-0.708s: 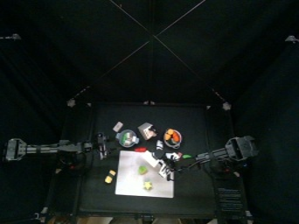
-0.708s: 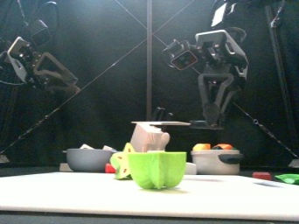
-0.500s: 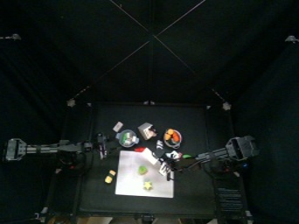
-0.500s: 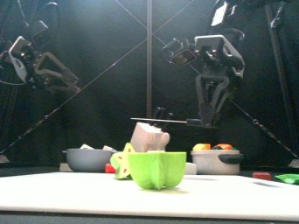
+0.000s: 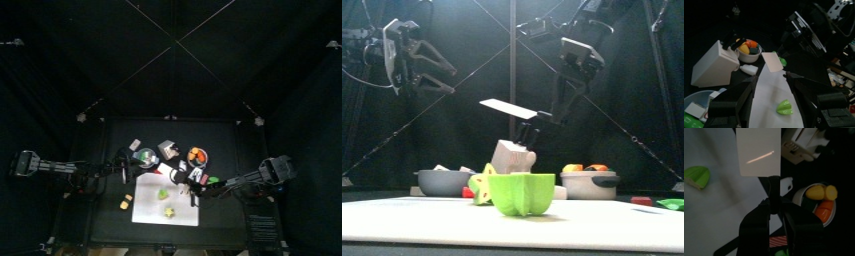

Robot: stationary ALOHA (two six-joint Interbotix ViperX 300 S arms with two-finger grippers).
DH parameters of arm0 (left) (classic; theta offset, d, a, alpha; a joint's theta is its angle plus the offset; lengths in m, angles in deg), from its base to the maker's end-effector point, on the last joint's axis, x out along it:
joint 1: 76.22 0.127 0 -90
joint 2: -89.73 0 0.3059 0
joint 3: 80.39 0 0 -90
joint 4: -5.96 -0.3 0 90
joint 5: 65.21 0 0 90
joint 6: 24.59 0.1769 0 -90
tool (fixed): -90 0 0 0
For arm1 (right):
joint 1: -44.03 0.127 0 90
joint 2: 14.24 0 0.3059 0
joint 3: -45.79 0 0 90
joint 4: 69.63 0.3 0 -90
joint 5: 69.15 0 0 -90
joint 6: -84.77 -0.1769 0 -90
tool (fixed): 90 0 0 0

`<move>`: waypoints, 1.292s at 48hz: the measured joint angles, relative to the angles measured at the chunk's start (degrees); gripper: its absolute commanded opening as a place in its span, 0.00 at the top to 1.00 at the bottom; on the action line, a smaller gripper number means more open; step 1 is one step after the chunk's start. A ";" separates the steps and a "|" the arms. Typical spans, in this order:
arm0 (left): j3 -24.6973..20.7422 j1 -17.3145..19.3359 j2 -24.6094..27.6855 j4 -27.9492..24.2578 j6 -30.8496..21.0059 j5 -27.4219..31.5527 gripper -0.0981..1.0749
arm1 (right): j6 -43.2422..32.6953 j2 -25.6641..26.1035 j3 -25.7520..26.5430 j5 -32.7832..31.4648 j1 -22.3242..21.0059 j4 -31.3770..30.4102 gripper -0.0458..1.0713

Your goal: Grab cleaver with other hand

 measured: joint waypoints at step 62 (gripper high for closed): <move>-2.90 6.15 14.24 -34.28 -41.92 -15.03 0.34 | 0.79 -4.57 4.48 -4.39 2.64 -7.82 0.59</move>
